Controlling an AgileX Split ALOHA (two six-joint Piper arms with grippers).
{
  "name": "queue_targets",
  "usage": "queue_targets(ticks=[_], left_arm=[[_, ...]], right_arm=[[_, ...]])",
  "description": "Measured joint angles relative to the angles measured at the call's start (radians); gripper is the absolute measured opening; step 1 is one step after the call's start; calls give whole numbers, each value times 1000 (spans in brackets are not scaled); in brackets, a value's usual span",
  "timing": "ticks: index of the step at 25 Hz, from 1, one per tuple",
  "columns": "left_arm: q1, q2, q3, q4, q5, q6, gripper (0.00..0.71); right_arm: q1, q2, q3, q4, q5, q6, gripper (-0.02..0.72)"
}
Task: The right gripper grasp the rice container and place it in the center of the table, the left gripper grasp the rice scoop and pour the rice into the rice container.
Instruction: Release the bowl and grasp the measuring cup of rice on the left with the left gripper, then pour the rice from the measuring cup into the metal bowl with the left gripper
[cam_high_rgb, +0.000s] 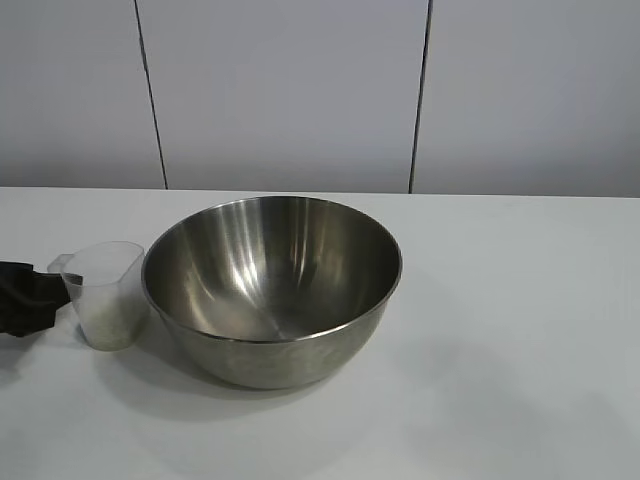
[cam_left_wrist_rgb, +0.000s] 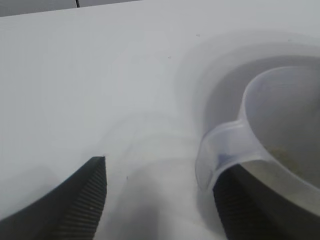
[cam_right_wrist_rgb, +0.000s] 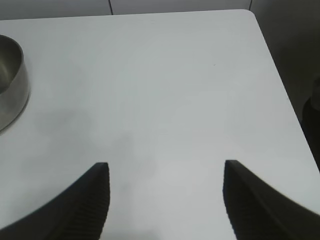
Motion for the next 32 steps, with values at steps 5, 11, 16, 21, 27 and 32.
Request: queue_targets(ticks=[5, 11, 16, 21, 27, 32], left_arm=[[0, 0, 0, 2, 0, -17, 128], [0, -62, 0, 4, 5, -20, 12], [-12, -216, 0, 58, 7, 16, 9], [-169, -421, 1, 47, 138, 263, 9], [-477, -537, 2, -381, 295, 806, 9], [-662, -537, -34, -776, 332, 1405, 9]], right_arm=[[0, 0, 0, 0, 0, 0, 452], [0, 0, 0, 0, 0, 0, 452], [0, 0, 0, 0, 0, 0, 452], [0, 0, 0, 0, 0, 0, 452], [0, 0, 0, 0, 0, 0, 452], [0, 0, 0, 0, 0, 0, 452]])
